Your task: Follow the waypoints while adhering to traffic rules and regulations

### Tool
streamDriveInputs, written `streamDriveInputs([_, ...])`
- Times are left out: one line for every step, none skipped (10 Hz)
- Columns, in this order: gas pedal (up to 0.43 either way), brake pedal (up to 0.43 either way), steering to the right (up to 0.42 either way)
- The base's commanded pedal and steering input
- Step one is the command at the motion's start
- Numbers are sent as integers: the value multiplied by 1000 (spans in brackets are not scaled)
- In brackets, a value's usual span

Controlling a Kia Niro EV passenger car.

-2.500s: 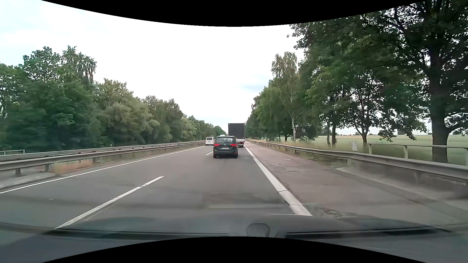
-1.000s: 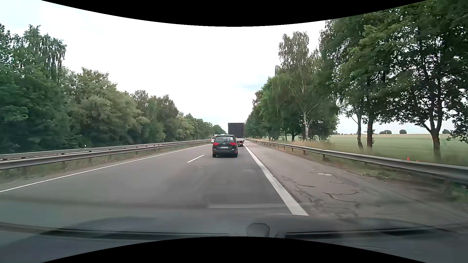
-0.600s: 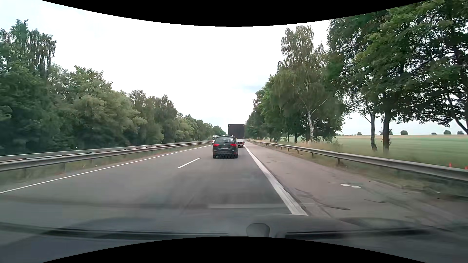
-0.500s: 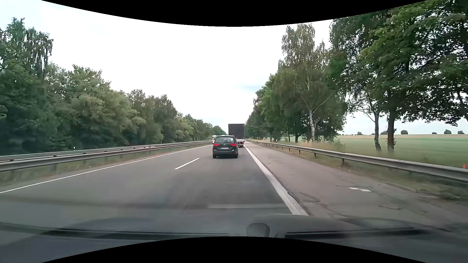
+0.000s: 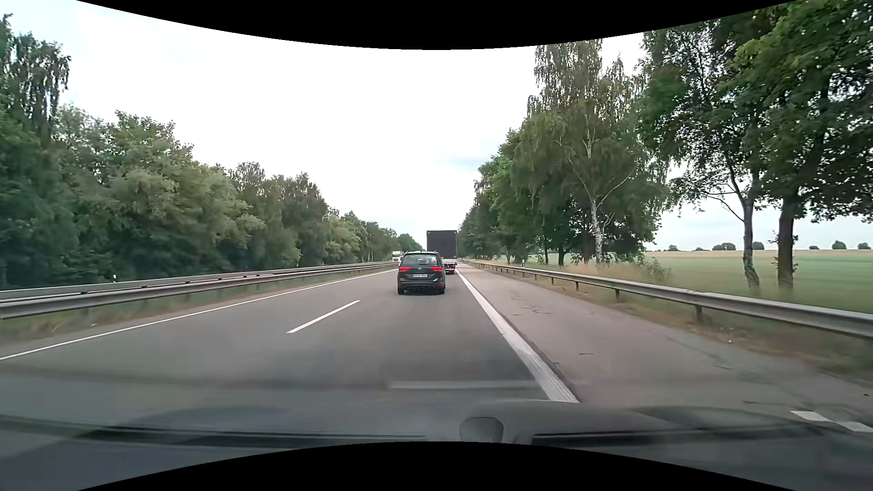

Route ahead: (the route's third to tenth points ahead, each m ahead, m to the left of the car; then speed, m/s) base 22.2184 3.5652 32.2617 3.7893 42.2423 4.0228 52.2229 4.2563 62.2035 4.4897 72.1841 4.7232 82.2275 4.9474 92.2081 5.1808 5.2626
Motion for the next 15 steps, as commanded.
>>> streamDriveInputs([150,0,-7])
streamDriveInputs([150,0,-6])
streamDriveInputs([150,0,-2])
streamDriveInputs([150,0,-1])
streamDriveInputs([150,0,-2])
streamDriveInputs([138,0,-3])
streamDriveInputs([138,0,-3])
streamDriveInputs([138,0,-2])
streamDriveInputs([138,0,-2])
streamDriveInputs([130,0,-2])
streamDriveInputs([130,0,-1])
streamDriveInputs([130,0,-1])
streamDriveInputs([118,0,0])
streamDriveInputs([118,0,0])
streamDriveInputs([118,0,1])
